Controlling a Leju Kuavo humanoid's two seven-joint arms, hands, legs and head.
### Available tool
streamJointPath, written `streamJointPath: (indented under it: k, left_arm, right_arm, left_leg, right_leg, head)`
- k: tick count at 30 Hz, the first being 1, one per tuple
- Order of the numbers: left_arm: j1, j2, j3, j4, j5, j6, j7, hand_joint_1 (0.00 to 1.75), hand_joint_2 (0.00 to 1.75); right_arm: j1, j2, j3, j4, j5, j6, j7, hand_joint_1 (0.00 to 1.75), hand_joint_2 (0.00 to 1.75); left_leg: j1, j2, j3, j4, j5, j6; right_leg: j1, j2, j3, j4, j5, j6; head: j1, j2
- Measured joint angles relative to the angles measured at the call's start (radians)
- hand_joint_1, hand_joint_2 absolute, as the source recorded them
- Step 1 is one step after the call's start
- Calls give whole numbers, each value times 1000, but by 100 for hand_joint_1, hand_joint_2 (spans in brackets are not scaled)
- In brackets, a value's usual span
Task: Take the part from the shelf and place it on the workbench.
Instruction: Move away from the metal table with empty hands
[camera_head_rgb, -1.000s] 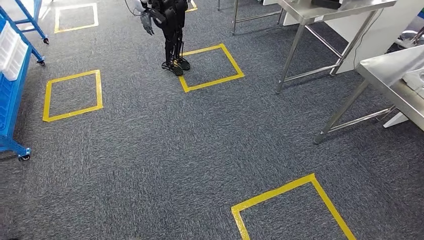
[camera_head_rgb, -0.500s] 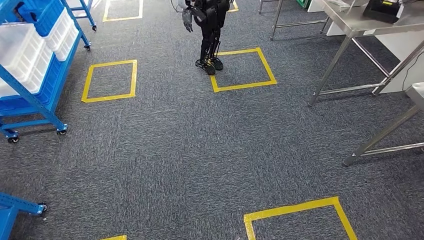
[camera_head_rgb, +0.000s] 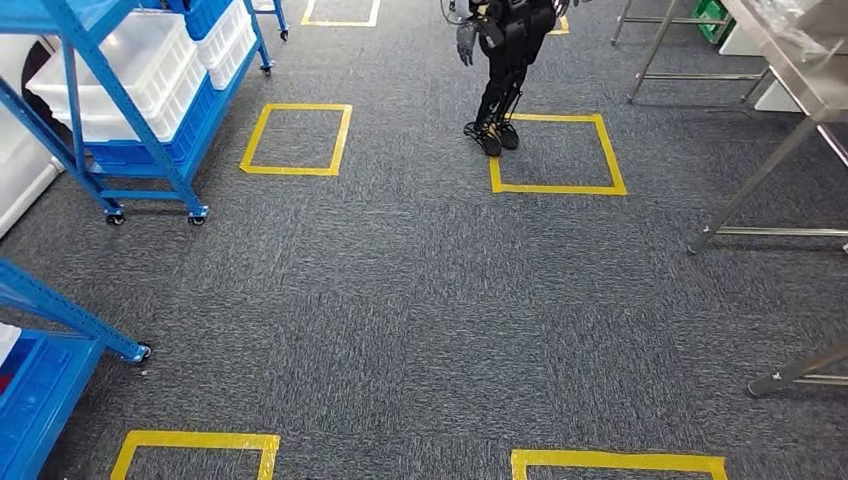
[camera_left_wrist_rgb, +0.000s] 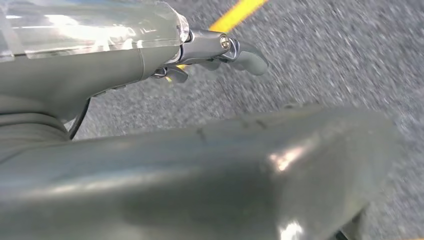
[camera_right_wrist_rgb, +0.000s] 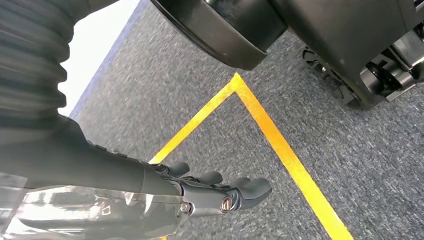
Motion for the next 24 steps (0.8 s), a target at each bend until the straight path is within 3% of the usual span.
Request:
streamJointPath:
  k: [2,4,6,7,8,9,11,13,15,16,18,19,21,22,23,24]
  left_arm:
    - [1,3,-12,0,-6,-6,0,0,0]
    - [-1,4,-22,0,-7,-10,0,0,0]
    - [-3,5,-31,0,-12,-15,0,0,0]
    - [-2,5,-36,0,-16,-17,1,0,0]
    - [-1,6,-41,0,-21,-19,1,0,0]
    - [0,6,-45,0,-24,-22,1,0,0]
    - [-1,7,-53,0,-27,-25,1,0,0]
    - [-3,8,-61,0,-28,-26,1,0,0]
    - [0,9,-65,0,-28,-27,2,0,0]
    - [2,10,-66,0,-27,-27,3,0,0]
    - [2,11,-67,0,-27,-27,4,0,0]
    - [0,11,-68,0,-27,-28,4,0,0]
    - [-3,11,-72,0,-28,-29,4,0,0]
    - [-1,11,-74,0,-30,-31,4,0,0]
    - [1,12,-78,0,-33,-33,4,0,0]
    - [4,12,-81,0,-35,-35,3,0,0]
  right_arm:
    - [-1,0,-1,0,1,0,2,0,175]
    - [-6,0,-4,0,1,0,1,0,175]
    - [-15,2,-8,0,1,1,0,0,175]
    - [-19,2,-10,0,1,2,-1,0,175]
    - [-21,2,-11,0,1,4,-1,0,175]
    - [-20,2,-12,0,2,5,0,0,175]
    - [-15,2,-13,1,5,7,2,0,175]
    - [-13,3,-15,2,8,12,2,0,175]
    - [-14,4,-16,3,11,17,2,0,175]
    - [-14,5,-17,3,13,18,2,0,175]
    - [-12,7,-18,3,16,18,2,0,175]
    - [-10,7,-18,3,17,18,2,0,175]
    - [-7,7,-19,3,19,18,2,0,175]
    - [-6,7,-20,4,20,18,2,0,175]
    - [-6,7,-20,4,22,18,2,0,175]
    - [-6,6,-20,4,25,18,2,0,175]
  left_leg:
    - [7,-28,6,-14,6,9]
    - [11,-53,10,-21,9,16]
    - [11,-78,9,-20,8,18]
    - [11,-94,10,-19,7,17]
    - [12,-109,12,-17,7,16]
    - [13,-126,13,-13,5,13]
    - [15,-156,9,-1,3,3]
    - [17,-179,-8,10,8,-11]
    - [20,-200,-21,9,18,-26]
    - [20,-195,-24,11,17,-31]
    - [18,-149,-50,63,-13,-38]
    - [18,-117,-77,120,-41,-41]
    - [19,-86,-140,254,-93,-45]
    - [20,-81,-157,291,-98,-45]
    - [20,-78,-154,289,-85,-43]
    - [20,-74,-130,245,-56,-40]
  right_leg:
    - [-2,36,-3,25,-23,9]
    - [-7,102,-48,127,-77,15]
    - [-9,126,-109,251,-121,19]
    - [-10,129,-122,276,-117,20]
    - [-12,131,-117,263,-92,21]
    - [-16,137,-99,216,-51,22]
    - [-24,189,-57,106,12,25]
    - [-26,233,-42,49,19,19]
    - [-23,223,-41,33,15,5]
    - [-22,211,-38,29,19,-2]
    - [-21,181,-32,18,26,-16]
    - [-18,163,-30,16,27,-21]
    - [-12,129,-29,15,25,-26]
    - [-10,113,-28,15,23,-27]
    - [-8,98,-26,15,21,-28]
    - [-7,85,-22,15,18,-28]
  head:
    - [0,0]
    - [0,0]
    - [0,0]
    - [0,0]
    - [0,0]
    - [0,0]
    - [0,0]
    - [0,0]
    - [0,0]
    - [0,0]
    - [0,0]
    - [0,0]
    - [0,0]
    - [0,0]
    - [0,0]
    - [0,0]
